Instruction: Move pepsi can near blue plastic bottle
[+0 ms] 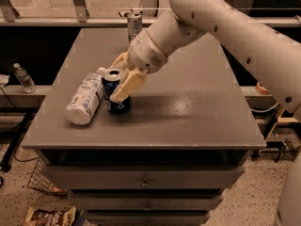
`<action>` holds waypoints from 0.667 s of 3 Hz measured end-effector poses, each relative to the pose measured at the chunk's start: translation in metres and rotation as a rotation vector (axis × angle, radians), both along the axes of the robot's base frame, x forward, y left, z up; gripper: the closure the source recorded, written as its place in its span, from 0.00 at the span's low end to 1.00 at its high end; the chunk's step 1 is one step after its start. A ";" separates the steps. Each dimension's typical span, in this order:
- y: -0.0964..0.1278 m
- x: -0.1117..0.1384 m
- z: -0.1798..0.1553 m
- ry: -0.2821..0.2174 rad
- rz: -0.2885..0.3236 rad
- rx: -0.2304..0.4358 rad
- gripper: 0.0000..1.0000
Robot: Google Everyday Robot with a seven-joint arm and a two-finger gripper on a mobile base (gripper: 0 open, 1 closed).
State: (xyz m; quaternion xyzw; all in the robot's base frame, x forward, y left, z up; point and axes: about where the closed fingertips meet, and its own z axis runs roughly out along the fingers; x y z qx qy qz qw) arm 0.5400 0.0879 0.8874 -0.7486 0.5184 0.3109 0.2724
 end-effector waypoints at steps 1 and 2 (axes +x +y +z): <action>0.002 -0.001 -0.001 0.001 0.003 0.000 0.35; 0.004 -0.001 -0.001 0.002 0.007 0.000 0.13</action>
Offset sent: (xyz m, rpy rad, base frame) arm -0.0006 0.0020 -0.0006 0.0001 0.0008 0.0033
